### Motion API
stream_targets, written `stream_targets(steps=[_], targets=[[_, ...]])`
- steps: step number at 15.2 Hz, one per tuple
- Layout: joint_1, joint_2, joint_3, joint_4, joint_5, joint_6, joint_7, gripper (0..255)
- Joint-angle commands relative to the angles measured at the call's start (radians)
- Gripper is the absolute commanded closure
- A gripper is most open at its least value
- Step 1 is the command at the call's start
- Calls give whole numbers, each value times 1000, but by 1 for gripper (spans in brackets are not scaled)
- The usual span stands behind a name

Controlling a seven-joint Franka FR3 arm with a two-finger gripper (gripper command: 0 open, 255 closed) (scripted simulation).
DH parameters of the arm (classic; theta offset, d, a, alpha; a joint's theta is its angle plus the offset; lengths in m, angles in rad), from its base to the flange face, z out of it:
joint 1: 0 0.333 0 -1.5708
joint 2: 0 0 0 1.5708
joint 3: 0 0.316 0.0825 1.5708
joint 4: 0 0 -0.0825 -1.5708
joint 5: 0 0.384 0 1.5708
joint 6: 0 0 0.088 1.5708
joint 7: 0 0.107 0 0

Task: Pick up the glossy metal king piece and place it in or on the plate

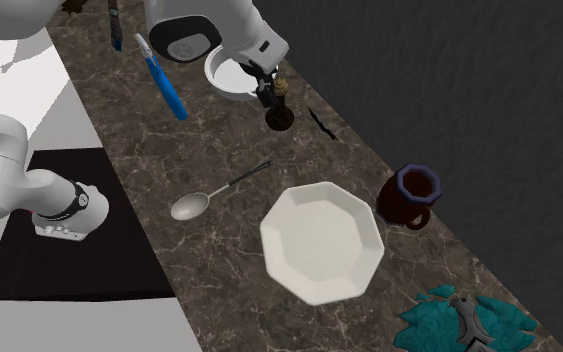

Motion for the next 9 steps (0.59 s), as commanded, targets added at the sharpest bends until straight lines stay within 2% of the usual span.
stream_targets(steps=[1,3,4,9], targets=[[0,0,0,0,0,1,0,0],[0,0,0,0,0,0,0,0],[0,0,0,0,0,0,0,255],[0,0,0,0,0,1,-1,255]])
